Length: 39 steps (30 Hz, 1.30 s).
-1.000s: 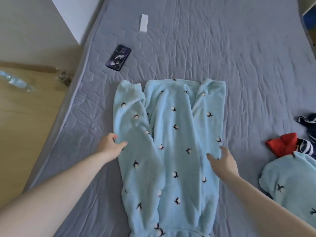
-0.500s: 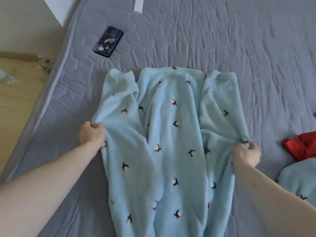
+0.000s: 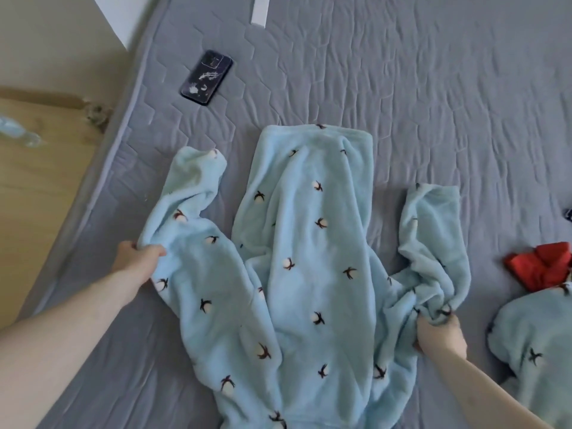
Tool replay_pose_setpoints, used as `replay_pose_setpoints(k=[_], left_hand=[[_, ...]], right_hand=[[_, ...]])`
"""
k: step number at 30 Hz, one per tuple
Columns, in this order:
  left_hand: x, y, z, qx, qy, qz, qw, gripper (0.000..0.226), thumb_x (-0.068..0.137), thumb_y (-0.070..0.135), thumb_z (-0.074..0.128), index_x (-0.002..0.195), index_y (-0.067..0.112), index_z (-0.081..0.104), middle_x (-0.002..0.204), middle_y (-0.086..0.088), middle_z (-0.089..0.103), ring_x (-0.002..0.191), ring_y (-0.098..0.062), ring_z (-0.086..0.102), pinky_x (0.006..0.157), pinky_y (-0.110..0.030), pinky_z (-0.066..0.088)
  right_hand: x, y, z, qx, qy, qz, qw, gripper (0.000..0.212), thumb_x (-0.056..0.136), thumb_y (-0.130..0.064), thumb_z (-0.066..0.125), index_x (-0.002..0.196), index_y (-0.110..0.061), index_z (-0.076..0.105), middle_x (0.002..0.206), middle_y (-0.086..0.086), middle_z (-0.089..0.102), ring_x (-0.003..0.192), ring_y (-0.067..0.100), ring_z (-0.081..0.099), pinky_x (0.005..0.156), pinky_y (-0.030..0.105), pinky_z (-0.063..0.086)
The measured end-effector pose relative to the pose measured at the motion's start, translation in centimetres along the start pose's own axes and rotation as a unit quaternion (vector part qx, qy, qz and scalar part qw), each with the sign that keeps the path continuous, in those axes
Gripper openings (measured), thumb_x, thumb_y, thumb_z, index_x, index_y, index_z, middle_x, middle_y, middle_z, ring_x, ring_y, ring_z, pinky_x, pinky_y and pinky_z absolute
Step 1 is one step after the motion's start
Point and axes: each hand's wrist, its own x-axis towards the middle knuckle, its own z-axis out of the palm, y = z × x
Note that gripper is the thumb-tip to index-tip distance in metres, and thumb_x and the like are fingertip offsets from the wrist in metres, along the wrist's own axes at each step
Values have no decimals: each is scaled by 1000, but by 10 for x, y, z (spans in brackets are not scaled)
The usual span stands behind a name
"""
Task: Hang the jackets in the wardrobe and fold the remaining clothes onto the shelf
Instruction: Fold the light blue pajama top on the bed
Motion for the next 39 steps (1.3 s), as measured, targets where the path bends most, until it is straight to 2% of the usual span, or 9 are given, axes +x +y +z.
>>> replay_pose_setpoints(k=[4,9,14,18,20,24,30,35,39], left_hand=[[-10,17,-4,-83,-49,6,995,45,80,51,78,107,18,63,90,-5,67,79,-22,65,78,-36,52],[-27,41,-2,-166,-55,45,984,21,86,24,69,106,18,67,100,-8,70,84,-24,66,72,-33,50],[-43,57,-4,-147,-89,36,984,42,59,5,63,100,-2,65,100,-16,63,89,-31,57,78,-38,44],[-55,51,-4,79,-120,19,989,50,58,3,62,107,-7,64,92,-15,62,80,-32,56,64,-31,44],[-58,48,-2,147,-176,-5,973,63,52,23,68,110,1,64,107,-16,65,94,-36,62,72,-35,51],[-56,41,8,145,-212,-29,966,68,68,56,87,111,11,60,104,-15,72,90,-33,71,66,-36,54],[-44,25,17,90,-127,83,984,20,88,31,78,103,19,72,87,0,72,81,-24,70,67,-32,52],[-35,33,4,24,-103,119,987,16,93,25,73,108,27,68,98,0,72,88,-24,69,81,-39,55],[-35,46,-3,-22,-65,167,984,22,97,20,65,117,29,65,113,-4,70,102,-28,65,91,-42,52]], right_hand=[[-6,-3,-2,108,24,-13,994,38,85,-38,72,116,-19,62,102,7,69,93,33,69,89,46,56],[-33,-32,-27,247,135,-135,950,6,77,-18,56,83,-20,56,76,-5,61,66,16,54,67,37,45],[-41,-37,-43,64,-188,-128,972,29,85,2,64,108,-15,71,93,7,77,87,27,73,78,40,60],[-43,-51,-53,-4,-371,64,926,61,78,-58,80,113,-9,69,95,10,79,84,31,78,69,39,63],[-31,-62,-50,-4,-277,65,959,79,77,-79,64,107,-6,67,91,15,77,70,32,77,57,35,61],[-7,-83,-35,16,-127,15,992,69,81,-68,69,116,-10,64,102,10,70,82,27,71,54,29,56],[-3,-92,-12,230,-166,55,957,38,81,-27,81,107,-9,60,94,7,68,84,27,69,67,35,56],[-9,-127,-43,431,93,-115,890,23,83,-16,63,104,-22,67,89,-12,68,85,7,68,65,16,52],[12,-117,-72,275,135,-181,935,18,88,-29,57,105,-24,58,95,-7,64,96,22,65,81,31,46]])
